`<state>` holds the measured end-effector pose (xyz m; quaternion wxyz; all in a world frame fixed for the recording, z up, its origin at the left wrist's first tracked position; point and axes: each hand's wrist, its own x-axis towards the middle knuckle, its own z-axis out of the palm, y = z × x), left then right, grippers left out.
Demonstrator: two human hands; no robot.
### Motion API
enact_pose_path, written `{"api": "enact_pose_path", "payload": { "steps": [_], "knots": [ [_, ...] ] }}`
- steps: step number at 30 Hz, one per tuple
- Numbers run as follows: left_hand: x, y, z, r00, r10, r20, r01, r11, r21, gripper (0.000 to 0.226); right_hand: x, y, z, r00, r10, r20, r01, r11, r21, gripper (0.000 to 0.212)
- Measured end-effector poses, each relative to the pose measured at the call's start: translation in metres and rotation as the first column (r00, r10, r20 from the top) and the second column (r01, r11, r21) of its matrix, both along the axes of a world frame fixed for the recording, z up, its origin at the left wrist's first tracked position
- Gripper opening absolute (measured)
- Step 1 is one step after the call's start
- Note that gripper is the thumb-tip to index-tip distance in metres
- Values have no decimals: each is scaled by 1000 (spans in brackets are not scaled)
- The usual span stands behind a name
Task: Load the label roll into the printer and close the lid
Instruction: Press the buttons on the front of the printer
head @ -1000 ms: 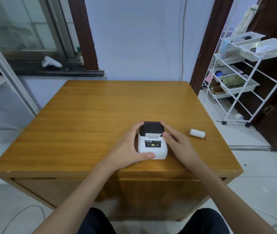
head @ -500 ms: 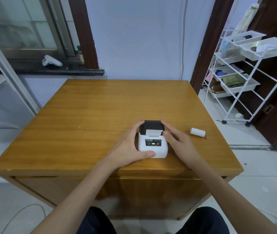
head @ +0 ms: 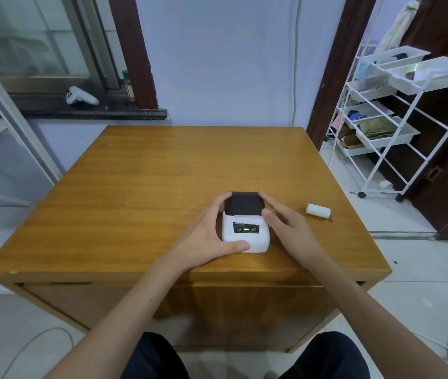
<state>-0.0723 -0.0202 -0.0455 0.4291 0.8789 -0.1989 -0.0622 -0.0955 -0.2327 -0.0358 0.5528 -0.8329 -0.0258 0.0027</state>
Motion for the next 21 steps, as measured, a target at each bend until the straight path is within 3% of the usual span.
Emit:
{"api": "enact_pose_path", "payload": {
  "steps": [21],
  "knots": [
    [-3, -2, -2, 999, 28, 16, -28, 999, 26, 107, 0, 4, -1, 999, -24, 34, 23, 999, 48, 45]
  ]
}}
